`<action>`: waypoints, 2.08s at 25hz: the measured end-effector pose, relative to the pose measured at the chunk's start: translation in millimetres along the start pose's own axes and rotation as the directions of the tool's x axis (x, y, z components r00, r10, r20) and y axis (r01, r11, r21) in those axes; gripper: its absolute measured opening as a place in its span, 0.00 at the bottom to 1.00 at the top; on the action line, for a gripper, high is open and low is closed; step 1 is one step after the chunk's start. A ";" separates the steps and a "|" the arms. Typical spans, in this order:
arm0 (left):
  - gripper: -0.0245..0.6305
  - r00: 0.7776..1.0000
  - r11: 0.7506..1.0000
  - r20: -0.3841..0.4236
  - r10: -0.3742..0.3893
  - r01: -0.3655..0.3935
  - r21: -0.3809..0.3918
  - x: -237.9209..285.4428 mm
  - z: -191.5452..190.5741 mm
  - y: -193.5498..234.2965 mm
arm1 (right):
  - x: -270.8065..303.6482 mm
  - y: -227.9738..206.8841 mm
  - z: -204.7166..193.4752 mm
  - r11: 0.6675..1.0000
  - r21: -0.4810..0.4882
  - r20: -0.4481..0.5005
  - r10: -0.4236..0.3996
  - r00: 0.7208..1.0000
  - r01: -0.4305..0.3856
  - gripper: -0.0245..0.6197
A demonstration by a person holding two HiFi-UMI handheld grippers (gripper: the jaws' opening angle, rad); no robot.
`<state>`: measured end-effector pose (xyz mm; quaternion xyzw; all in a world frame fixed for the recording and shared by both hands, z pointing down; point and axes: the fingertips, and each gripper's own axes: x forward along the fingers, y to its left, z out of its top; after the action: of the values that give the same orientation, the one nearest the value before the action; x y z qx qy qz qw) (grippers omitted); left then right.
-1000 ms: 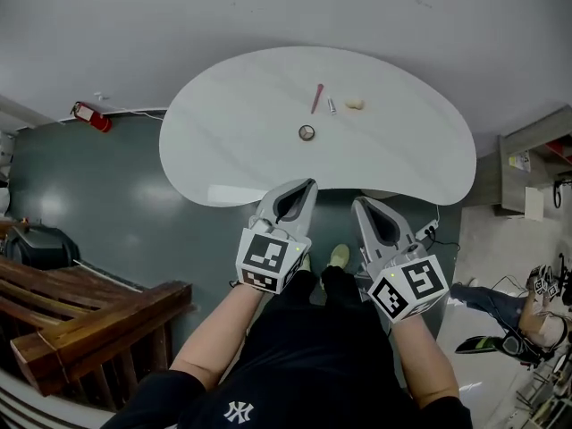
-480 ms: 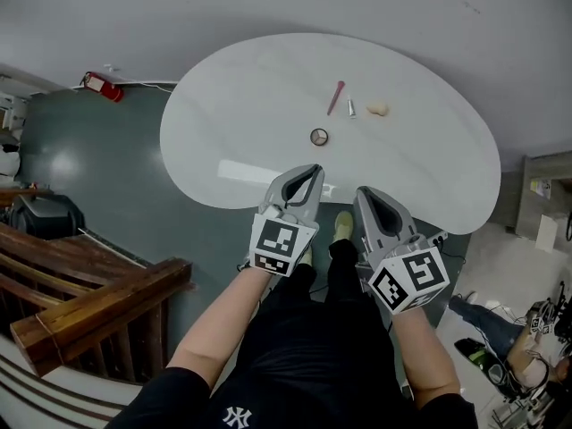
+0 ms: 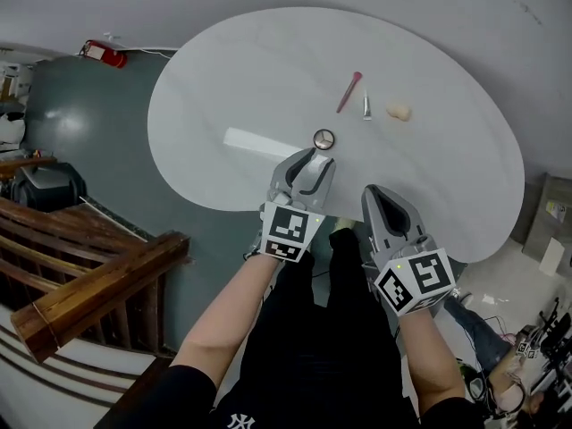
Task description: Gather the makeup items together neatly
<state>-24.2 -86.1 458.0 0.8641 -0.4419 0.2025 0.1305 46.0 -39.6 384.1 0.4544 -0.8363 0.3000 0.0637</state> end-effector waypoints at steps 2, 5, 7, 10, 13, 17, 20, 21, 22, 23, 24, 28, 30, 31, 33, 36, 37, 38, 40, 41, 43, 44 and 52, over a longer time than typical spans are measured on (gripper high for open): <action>0.28 1.000 1.000 -0.025 0.011 -0.011 0.010 16.0 -12.2 8.2 | 10.3 -10.0 -5.8 1.000 0.011 -0.027 0.005 1.000 -0.004 0.06; 0.32 0.998 0.999 -0.059 0.030 -0.029 0.030 37.8 -28.7 21.5 | 23.7 -21.7 -11.4 1.000 0.018 -0.050 0.023 0.998 -0.022 0.06; 0.36 0.996 0.999 -0.084 0.033 -0.029 0.046 51.5 -39.8 27.6 | 30.6 -30.7 -15.3 0.999 0.030 -0.063 0.024 0.998 -0.022 0.06; 0.39 0.993 0.997 -0.117 0.021 -0.012 0.075 66.2 -52.2 29.2 | 36.4 -41.4 -20.1 0.999 0.046 -0.079 0.019 0.997 -0.015 0.06; 0.40 0.990 0.995 -0.138 0.016 -0.002 0.097 75.9 -56.7 26.8 | 36.9 -49.0 -20.2 0.999 0.053 -0.086 0.011 0.996 -0.007 0.06; 0.40 0.984 0.993 -0.177 0.017 0.005 0.119 84.5 -65.0 25.8 | 34.7 -53.6 -22.3 0.998 0.064 -0.088 -0.005 0.996 0.010 0.06; 0.40 0.978 0.993 -0.206 0.031 -0.006 0.121 90.1 -69.9 29.1 | 31.7 -57.3 -25.1 0.997 0.072 -0.098 -0.022 0.995 0.029 0.06; 0.40 0.976 0.992 -0.214 0.038 -0.011 0.124 91.3 -70.8 29.7 | 30.4 -58.6 -25.9 0.997 0.075 -0.098 -0.026 0.995 0.033 0.06; 0.40 0.975 0.991 -0.219 0.044 -0.015 0.130 92.1 -71.3 29.8 | 29.2 -59.6 -26.5 0.996 0.078 -0.097 -0.027 0.995 0.034 0.06; 0.40 0.974 0.990 -0.221 0.049 -0.019 0.137 92.4 -71.4 29.7 | 28.3 -60.5 -27.1 0.996 0.079 -0.095 -0.028 0.995 0.036 0.06; 0.40 0.974 0.989 -0.219 0.054 -0.022 0.145 92.4 -71.1 29.6 | 27.4 -61.5 -27.8 0.996 0.081 -0.094 -0.032 0.995 0.040 0.06; 0.40 0.976 0.987 -0.214 0.052 -0.019 0.157 92.3 -71.8 29.2 | 24.5 -63.5 -30.8 0.995 0.087 -0.097 -0.048 0.994 0.057 0.06; 0.40 0.976 0.987 -0.214 0.044 -0.010 0.159 91.7 -72.2 28.2 | 23.3 -62.4 -32.5 0.995 0.086 -0.096 -0.050 0.994 0.058 0.06; 0.40 0.976 0.987 -0.212 0.040 -0.005 0.161 90.7 -72.2 27.1 | 22.0 -61.7 -33.6 0.994 0.086 -0.097 -0.053 0.994 0.061 0.06; 0.40 0.978 0.987 -0.206 0.034 0.000 0.161 87.0 -72.0 24.6 | 19.0 -59.8 -35.8 0.994 0.085 -0.095 -0.056 0.994 0.065 0.06; 0.40 0.979 0.986 -0.200 0.029 0.005 0.164 78.8 -72.8 20.4 | 14.8 -57.3 -39.4 0.995 0.082 -0.091 -0.057 0.994 0.065 0.06; 0.40 0.980 0.986 -0.199 0.027 0.007 0.167 75.7 -73.0 18.7 | 13.4 -56.4 -40.5 0.994 0.082 -0.090 -0.058 0.994 0.066 0.06; 0.40 0.980 0.985 -0.197 0.026 0.008 0.170 72.1 -73.2 17.2 | 12.1 -55.0 -41.3 0.994 0.082 -0.088 -0.059 0.994 0.067 0.06; 0.40 0.981 0.985 -0.193 0.026 0.008 0.173 63.6 -73.8 15.4 | 10.5 -50.3 -42.2 0.994 0.081 -0.084 -0.060 0.995 0.067 0.06; 0.40 0.981 0.985 -0.192 0.026 0.007 0.172 59.2 -74.6 14.7 | 9.9 -47.5 -42.7 0.995 0.079 -0.082 -0.060 0.995 0.066 0.06; 0.40 0.981 0.986 -0.192 0.026 0.007 0.168 50.7 -77.6 11.9 | 8.5 -42.6 -45.0 0.995 0.078 -0.081 -0.059 0.995 0.066 0.06; 0.40 0.981 0.986 -0.194 0.025 0.008 0.166 46.5 -79.9 9.6 | 7.4 -40.5 -46.6 0.995 0.079 -0.083 -0.060 0.995 0.067 0.06; 0.40 0.977 0.985 -0.213 0.007 0.030 0.170 19.0 -100.5 -13.6 | -2.9 -25.8 -56.2 0.995 0.076 -0.076 -0.056 0.995 0.062 0.06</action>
<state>-26.6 -51.1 555.0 0.8482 -0.4011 0.3304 0.1027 58.9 -16.6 440.0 0.4697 -0.8071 0.3474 0.0855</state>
